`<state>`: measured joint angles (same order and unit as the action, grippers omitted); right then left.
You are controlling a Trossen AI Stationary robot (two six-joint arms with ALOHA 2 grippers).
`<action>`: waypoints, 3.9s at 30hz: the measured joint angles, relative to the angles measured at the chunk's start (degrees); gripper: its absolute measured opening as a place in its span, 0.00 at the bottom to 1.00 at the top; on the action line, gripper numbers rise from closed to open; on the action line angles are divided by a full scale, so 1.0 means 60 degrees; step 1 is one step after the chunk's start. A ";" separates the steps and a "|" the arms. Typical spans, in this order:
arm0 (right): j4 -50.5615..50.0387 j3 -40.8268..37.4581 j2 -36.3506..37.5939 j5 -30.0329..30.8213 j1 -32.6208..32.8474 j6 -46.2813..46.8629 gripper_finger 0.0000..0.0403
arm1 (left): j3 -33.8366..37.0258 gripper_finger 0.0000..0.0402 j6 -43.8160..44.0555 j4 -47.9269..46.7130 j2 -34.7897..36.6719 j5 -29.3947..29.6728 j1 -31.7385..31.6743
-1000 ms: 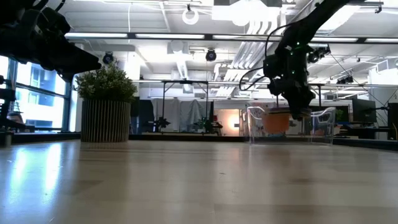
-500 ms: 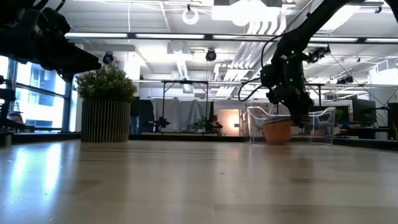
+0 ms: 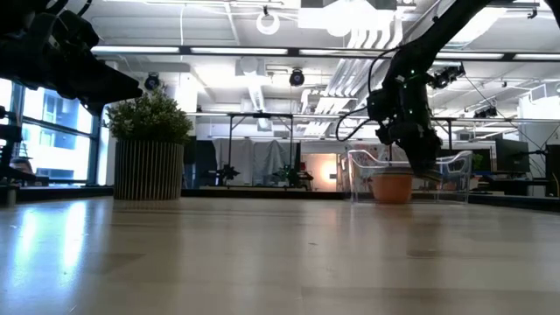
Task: Nest measuring cups in basket
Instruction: Put the stacked measuring cups into the transparent bin, then return to Home Position
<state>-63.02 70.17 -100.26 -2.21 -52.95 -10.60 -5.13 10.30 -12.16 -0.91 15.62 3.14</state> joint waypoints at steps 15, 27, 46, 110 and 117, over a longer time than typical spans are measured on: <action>0.2480 -0.0699 0.4151 -0.3000 0.0975 0.1671 0.66 | 0.0000 0.26 -0.0003 0.0000 0.0000 0.0000 0.0004; 0.9822 -0.5404 0.8529 -0.1363 0.4728 0.4177 0.66 | 0.0000 0.26 -0.0002 0.0000 0.0003 0.0000 0.0002; 1.1887 -1.0712 1.5206 0.0394 0.6448 0.3348 0.66 | 0.0000 0.26 -0.0003 0.0000 0.0003 0.0000 0.0000; 1.0575 -1.1577 1.5951 0.0116 0.6710 0.3935 0.66 | 0.0004 0.26 -0.0002 0.0000 0.0000 0.0002 0.0001; 1.0575 -1.1577 1.5951 0.0116 0.6710 0.3935 0.66 | 0.0004 0.26 0.0001 0.0001 0.0003 0.0000 0.0000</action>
<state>0.43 0.71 -4.56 -1.52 -12.69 13.02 -5.10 10.31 -12.16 -0.89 15.62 3.14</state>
